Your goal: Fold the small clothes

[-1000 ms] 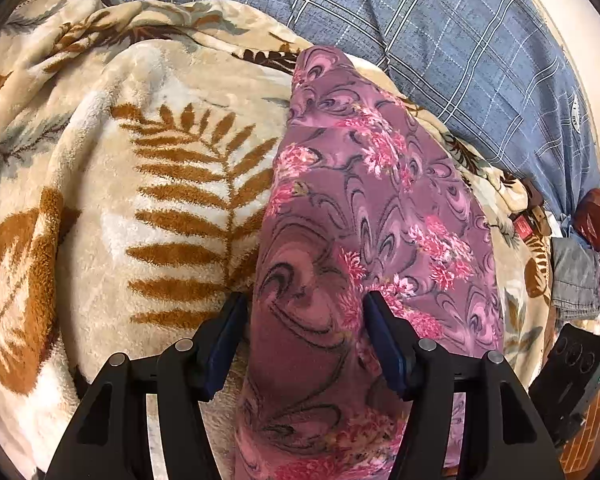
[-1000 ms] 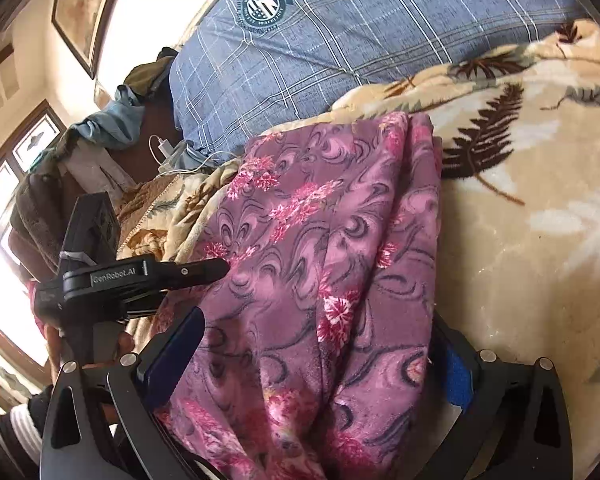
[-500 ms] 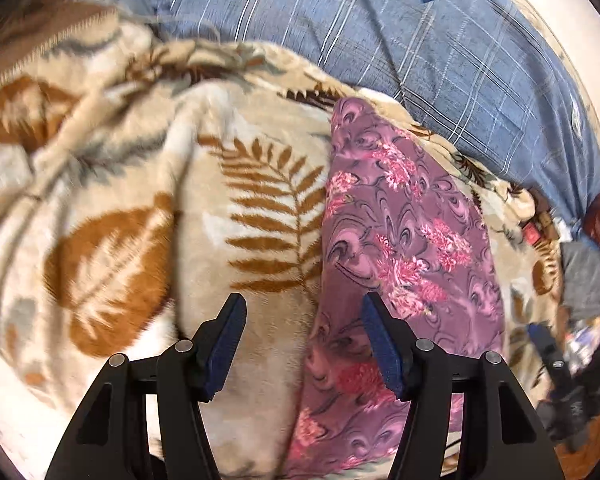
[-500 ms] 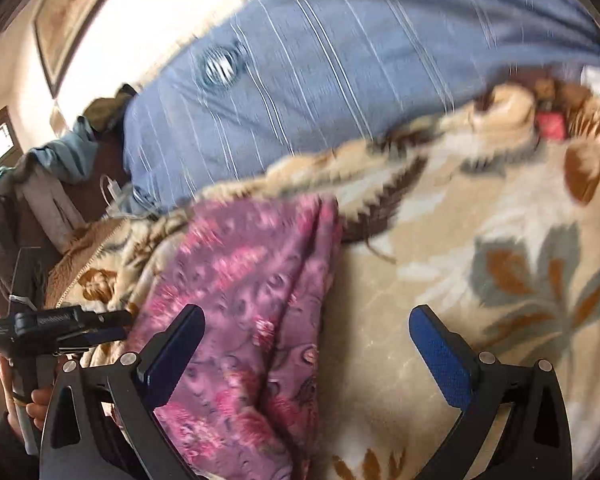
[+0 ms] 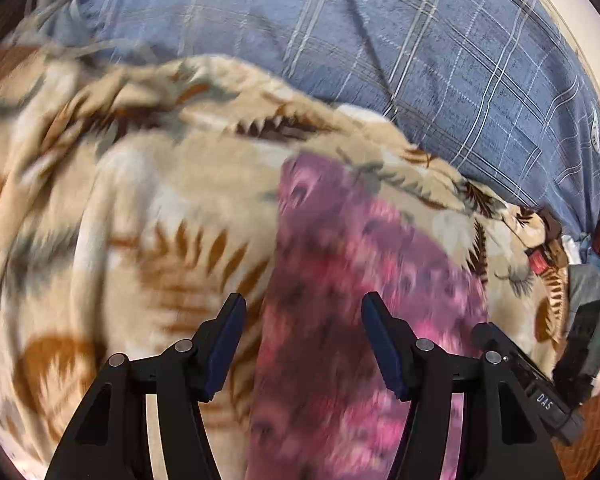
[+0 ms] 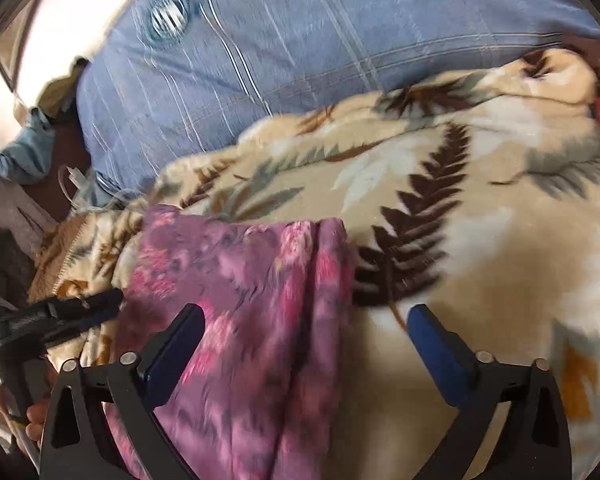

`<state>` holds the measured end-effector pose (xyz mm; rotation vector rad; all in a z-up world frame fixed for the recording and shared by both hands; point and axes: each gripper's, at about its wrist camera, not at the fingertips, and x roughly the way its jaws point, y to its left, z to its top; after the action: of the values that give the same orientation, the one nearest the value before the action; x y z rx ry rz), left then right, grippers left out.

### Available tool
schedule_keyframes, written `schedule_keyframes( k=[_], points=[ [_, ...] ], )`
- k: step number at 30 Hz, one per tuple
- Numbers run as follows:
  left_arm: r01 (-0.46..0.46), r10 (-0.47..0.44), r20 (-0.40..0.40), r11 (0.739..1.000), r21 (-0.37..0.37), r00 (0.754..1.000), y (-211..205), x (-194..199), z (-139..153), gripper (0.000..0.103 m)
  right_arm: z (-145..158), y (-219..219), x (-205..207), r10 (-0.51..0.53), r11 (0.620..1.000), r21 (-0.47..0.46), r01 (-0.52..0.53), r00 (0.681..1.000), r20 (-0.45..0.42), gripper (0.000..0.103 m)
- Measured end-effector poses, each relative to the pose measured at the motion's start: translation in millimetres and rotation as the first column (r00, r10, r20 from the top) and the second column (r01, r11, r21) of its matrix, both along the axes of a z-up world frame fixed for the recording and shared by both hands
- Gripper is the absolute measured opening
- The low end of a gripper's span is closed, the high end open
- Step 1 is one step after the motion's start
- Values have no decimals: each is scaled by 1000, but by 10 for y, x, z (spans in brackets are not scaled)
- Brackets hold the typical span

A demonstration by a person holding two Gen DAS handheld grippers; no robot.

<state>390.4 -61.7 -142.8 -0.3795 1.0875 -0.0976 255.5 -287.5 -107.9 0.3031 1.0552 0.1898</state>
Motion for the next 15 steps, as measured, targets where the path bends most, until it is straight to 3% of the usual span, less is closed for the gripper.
schedule_keyframes(
  k=[2,4,5,7,9,13,15],
  points=[
    [-5,5,4,999,40,1000,-43,160,-65,60,36,68,98,42,999,-12,-42,998,52,95],
    [-11,13,-29,996,86,999,-82,377,-285,61,37,158,181,87,991,-114,-77,993,82,93],
    [-9,14,-49,994,109,999,-113,443,-388,62,-66,189,263,100,975,-205,-90,994,39,90],
    [19,-6,-91,989,144,996,-196,590,-616,66,-267,167,364,116,962,-243,-121,993,-35,96],
    [39,-28,-66,984,172,997,-238,634,-589,67,-243,168,374,135,952,-277,-132,991,-6,100],
    [78,-73,-45,990,120,996,-101,420,-420,55,21,145,199,158,955,-259,-143,987,35,97],
    [95,-98,28,989,115,995,-10,107,-257,56,251,86,-87,195,973,-144,-178,975,109,98]
  ],
)
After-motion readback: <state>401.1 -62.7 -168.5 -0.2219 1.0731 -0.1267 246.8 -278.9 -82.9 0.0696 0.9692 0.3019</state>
